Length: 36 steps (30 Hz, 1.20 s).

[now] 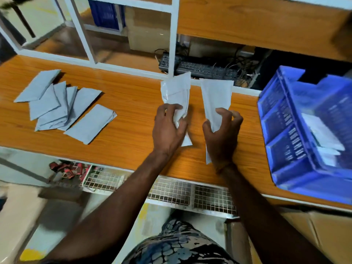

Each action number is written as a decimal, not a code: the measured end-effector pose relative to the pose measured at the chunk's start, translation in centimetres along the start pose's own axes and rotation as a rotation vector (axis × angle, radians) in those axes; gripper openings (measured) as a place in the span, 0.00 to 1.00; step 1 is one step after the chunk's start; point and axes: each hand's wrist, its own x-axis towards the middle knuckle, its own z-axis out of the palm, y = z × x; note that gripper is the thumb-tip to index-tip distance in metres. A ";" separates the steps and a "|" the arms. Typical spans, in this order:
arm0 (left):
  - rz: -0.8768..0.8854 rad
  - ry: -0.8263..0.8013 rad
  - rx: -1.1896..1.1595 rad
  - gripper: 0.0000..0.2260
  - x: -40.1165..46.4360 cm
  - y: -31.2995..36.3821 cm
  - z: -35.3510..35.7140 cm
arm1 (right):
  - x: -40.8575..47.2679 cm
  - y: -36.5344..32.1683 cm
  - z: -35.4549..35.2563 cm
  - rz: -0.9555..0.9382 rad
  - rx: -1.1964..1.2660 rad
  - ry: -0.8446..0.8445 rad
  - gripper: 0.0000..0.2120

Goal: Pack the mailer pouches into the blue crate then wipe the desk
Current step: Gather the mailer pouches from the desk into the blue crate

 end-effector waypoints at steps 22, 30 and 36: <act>0.203 -0.069 -0.371 0.16 0.0 26.4 21.8 | 13.1 15.7 -25.9 0.110 -0.071 0.387 0.17; -0.050 -0.295 -0.181 0.20 2.5 30.9 33.3 | 17.9 27.5 -26.7 0.220 -0.247 0.181 0.19; -0.185 -0.504 0.260 0.18 2.4 28.7 38.7 | 20.0 33.5 -23.4 0.403 -0.380 -0.176 0.20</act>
